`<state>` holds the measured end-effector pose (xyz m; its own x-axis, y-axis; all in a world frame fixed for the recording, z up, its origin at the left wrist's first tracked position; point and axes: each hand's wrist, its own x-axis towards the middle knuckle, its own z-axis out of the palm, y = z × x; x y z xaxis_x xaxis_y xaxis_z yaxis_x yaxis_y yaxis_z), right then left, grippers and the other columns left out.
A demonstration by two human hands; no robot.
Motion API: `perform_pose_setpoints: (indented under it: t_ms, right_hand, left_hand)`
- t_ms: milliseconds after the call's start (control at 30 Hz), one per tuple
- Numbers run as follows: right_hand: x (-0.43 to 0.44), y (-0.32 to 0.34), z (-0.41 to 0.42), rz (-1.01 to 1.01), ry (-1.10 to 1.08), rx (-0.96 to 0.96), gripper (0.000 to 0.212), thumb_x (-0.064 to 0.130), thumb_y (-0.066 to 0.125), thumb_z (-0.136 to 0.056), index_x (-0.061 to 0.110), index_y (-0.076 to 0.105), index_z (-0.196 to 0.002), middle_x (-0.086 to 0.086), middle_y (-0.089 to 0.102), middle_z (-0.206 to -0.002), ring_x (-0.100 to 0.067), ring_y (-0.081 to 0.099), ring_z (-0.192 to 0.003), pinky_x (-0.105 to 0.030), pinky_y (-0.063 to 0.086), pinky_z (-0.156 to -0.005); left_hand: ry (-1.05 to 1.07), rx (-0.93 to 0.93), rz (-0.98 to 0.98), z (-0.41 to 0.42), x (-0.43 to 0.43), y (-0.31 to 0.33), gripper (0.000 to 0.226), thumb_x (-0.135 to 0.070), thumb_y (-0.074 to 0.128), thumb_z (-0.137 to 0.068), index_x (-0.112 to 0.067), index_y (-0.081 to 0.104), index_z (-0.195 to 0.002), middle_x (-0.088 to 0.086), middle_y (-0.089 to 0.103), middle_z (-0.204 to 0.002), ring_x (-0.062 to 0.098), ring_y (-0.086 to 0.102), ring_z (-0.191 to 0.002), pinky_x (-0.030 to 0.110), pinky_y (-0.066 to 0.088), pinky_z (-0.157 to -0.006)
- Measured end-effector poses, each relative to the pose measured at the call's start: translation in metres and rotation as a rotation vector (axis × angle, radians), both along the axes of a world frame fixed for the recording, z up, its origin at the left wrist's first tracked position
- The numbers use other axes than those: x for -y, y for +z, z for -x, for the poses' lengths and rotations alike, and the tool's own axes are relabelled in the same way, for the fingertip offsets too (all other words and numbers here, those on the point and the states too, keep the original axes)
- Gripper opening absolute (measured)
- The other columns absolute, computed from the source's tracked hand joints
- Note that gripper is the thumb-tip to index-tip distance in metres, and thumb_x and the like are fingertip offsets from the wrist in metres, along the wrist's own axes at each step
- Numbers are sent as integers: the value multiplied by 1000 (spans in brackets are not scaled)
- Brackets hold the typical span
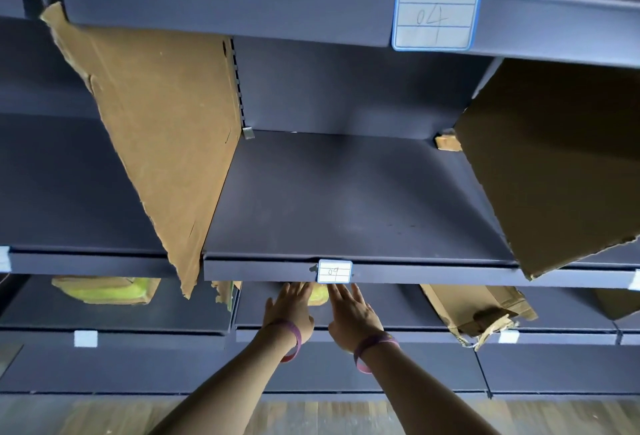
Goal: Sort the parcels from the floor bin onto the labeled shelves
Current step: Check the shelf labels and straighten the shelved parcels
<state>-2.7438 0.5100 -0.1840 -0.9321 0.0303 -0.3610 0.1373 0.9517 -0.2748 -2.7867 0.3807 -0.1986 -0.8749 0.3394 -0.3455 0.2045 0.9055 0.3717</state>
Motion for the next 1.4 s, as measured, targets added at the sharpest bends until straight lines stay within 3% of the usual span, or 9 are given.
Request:
perform_pose_setpoints:
  t_ms: [133,300,467,667,1100,1300,1400]
  right_hand:
    - [-2,0,4,-1,-5,-8,71,4,46,-91,16,15,-153,-1,26,-157,-30,15,-147,-46,34,-113]
    - [-1,6,-10,45,-27,-3,79,4,45,-94,21,0,-156,0,4,-164,-32,4,-150,-46,25,-119]
    - [-10,21,-40,79,-48,-24,82,8,47,-95,26,-5,-155,0,0,-164,-29,2,-151,-44,19,-121]
    - [-54,46,-84,54,-84,-74,81,9,47,-95,26,-5,-155,0,-1,-164,-25,-1,-151,-44,16,-122]
    - [-180,109,-244,53,-55,-289,81,24,50,-96,20,-5,-155,-1,1,-164,-24,2,-151,-41,11,-122]
    - [-252,166,-298,54,-81,-456,80,21,50,-93,24,0,-155,0,2,-164,-24,5,-150,-40,14,-121]
    - [-284,198,-305,30,-81,-544,77,22,49,-94,21,2,-155,1,7,-163,-24,5,-150,-40,13,-121]
  left_hand:
    - [12,-3,5,2,-3,3,67,-17,53,-90,-33,20,-145,-4,26,-154,24,23,-142,49,27,-113]
    - [40,-40,-60,-8,-2,10,70,-12,52,-88,-31,18,-146,-4,24,-154,22,21,-142,47,28,-112]
    - [4,-91,-139,-37,-9,13,83,-13,51,-90,-37,-2,-150,-9,3,-159,19,12,-145,46,28,-113]
    - [-82,-80,-143,-82,-48,43,73,-21,46,-96,-33,-1,-150,-7,-5,-160,17,5,-147,44,24,-115]
    - [-86,-275,-178,-235,-166,118,70,-30,49,-93,-32,10,-150,-5,5,-160,19,8,-146,35,21,-115]
    - [-130,-459,-226,-280,-235,182,71,-33,53,-87,-31,19,-149,-9,17,-157,16,20,-142,34,25,-110]
    - [-133,-524,-295,-287,-264,219,68,-30,51,-88,-33,19,-148,-9,15,-158,15,13,-145,34,20,-114]
